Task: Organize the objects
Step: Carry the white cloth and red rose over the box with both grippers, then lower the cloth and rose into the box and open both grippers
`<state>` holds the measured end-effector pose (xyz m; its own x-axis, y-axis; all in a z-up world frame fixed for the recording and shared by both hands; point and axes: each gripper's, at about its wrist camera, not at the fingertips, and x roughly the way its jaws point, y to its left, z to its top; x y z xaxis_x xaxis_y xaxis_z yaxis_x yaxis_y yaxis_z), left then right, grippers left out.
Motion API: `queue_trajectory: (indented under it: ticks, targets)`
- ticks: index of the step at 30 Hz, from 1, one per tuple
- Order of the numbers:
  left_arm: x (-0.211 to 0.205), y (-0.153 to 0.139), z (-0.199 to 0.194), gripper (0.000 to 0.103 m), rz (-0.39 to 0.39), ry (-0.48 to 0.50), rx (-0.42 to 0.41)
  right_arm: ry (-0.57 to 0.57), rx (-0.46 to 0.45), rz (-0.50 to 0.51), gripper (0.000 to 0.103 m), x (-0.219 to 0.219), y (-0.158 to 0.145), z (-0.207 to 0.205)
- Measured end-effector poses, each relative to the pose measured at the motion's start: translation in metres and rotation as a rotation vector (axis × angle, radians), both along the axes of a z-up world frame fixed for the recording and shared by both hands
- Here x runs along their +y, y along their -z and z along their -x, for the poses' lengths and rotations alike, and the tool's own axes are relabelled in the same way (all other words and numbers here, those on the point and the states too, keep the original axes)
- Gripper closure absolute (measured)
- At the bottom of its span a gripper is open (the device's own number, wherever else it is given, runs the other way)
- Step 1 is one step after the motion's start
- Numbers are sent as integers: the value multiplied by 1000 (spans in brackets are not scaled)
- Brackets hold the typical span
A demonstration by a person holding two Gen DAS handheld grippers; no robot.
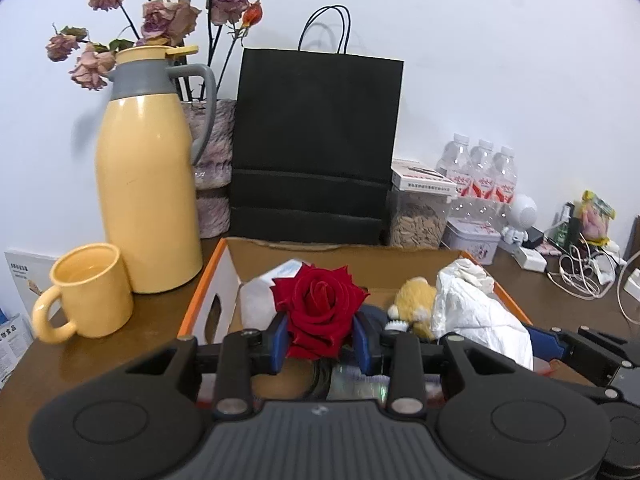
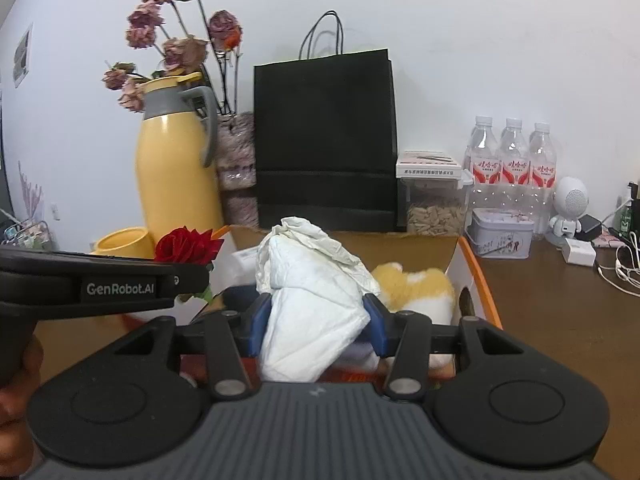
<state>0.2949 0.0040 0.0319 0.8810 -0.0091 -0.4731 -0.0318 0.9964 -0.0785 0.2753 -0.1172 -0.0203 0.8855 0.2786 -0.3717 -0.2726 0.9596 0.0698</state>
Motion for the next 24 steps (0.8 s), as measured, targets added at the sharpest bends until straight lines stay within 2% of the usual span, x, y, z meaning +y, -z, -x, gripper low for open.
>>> queue_trajectory:
  ticks: [7, 14, 18, 21, 22, 23, 24]
  targets:
    - [1, 8, -41, 71, 4, -7, 14, 4, 15, 6, 54, -5, 7, -42]
    - [3, 15, -64, 71, -16, -3, 29, -3, 44, 13, 54, -5, 17, -70]
    - [4, 18, -70, 70, -38, -11, 30, -12, 61, 23, 48, -4, 21, -78]
    - [3, 18, -72, 65, -65, -23, 29, -12, 73, 32, 36, -4, 24, -81]
    - [3, 18, -72, 59, -70, -26, 29, -11, 76, 33, 25, -4, 25, -82]
    - [3, 18, -72, 45, -71, -31, 28, -8, 77, 37, 18, -4, 25, -82]
    - [3, 18, -72, 35, -72, -37, 27, -7, 76, 44, 18, -4, 25, -82]
